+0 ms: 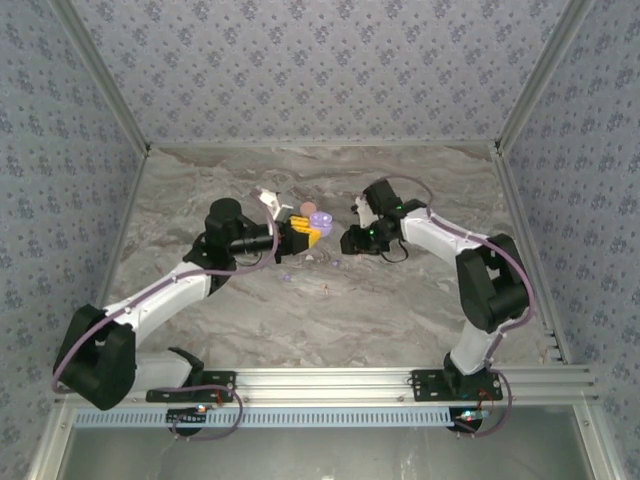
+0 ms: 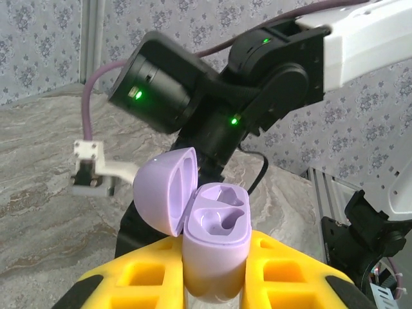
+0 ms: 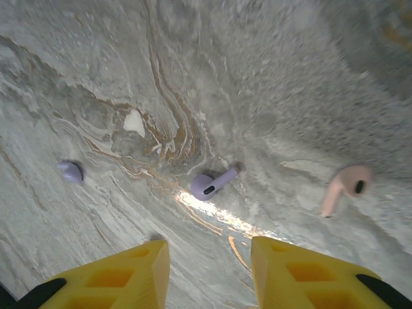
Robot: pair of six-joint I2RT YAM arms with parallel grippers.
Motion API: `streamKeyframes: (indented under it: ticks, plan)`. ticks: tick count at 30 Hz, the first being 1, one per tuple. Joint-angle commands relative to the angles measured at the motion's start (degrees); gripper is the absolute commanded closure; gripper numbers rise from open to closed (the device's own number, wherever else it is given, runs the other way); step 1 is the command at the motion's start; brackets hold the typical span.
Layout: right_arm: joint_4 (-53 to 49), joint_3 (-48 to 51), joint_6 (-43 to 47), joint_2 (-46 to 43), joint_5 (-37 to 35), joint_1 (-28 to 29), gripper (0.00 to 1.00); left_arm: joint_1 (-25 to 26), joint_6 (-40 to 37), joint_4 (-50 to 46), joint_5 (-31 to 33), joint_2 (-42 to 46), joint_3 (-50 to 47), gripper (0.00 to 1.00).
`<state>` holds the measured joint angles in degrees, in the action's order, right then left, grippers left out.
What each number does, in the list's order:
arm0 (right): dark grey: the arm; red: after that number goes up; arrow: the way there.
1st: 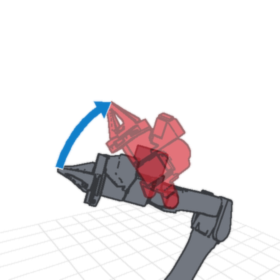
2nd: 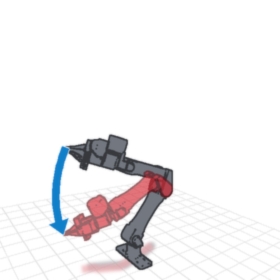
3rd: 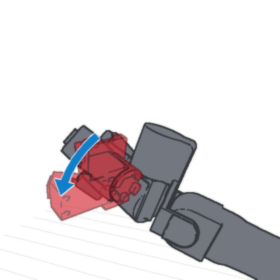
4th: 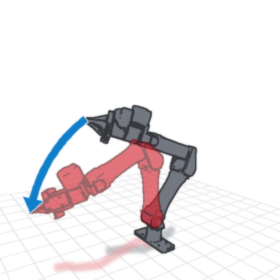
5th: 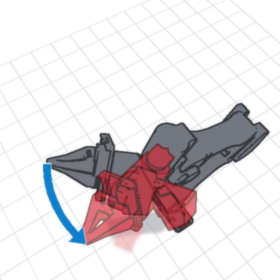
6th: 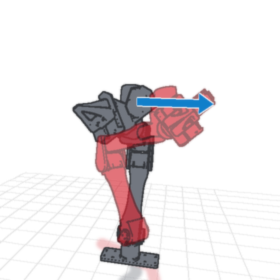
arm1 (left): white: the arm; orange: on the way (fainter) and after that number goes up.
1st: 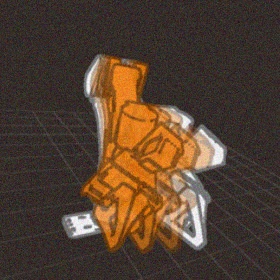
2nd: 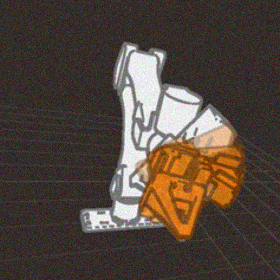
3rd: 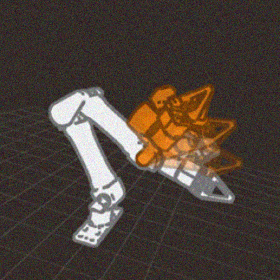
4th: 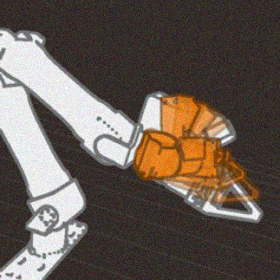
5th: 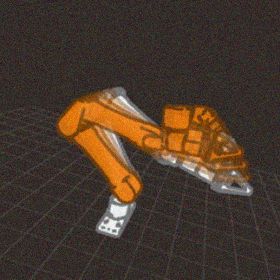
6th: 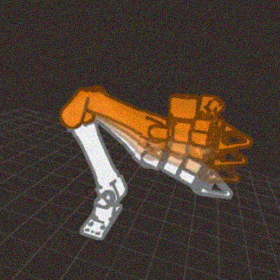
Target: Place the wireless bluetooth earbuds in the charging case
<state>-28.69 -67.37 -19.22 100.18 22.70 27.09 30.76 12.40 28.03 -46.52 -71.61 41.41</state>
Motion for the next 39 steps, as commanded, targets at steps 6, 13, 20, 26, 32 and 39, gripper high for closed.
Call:
streamKeyframes:
  ticks: [6,13,20,26,32,39]
  plan:
    - [-0.9,-0.5,0.7,4.6,1.7,1.3,0.78,0.4,-1.2,-2.6,2.0,4.1,-1.1,0.81]
    - [-0.6,-0.4,0.8,7.0,1.8,2.4,0.84,0.5,-1.2,-2.7,2.2,3.9,-0.8,0.80]
    - [2.8,-0.3,-2.4,8.9,1.7,3.2,0.85,0.5,-1.4,-3.0,2.3,4.1,-0.9,0.80]
    - [5.8,-0.4,-5.3,10.2,1.9,3.8,0.86,0.5,-1.5,-3.2,2.4,4.2,-1.1,0.80]
    - [7.5,-3.3,-7.3,11.4,2.9,4.5,0.86,0.5,-1.8,-3.5,2.6,4.2,-1.2,0.80]
    - [8.4,-5.0,-6.7,11.2,4.0,4.9,0.82,0.4,-1.9,-3.6,2.8,4.2,-1.3,0.80]
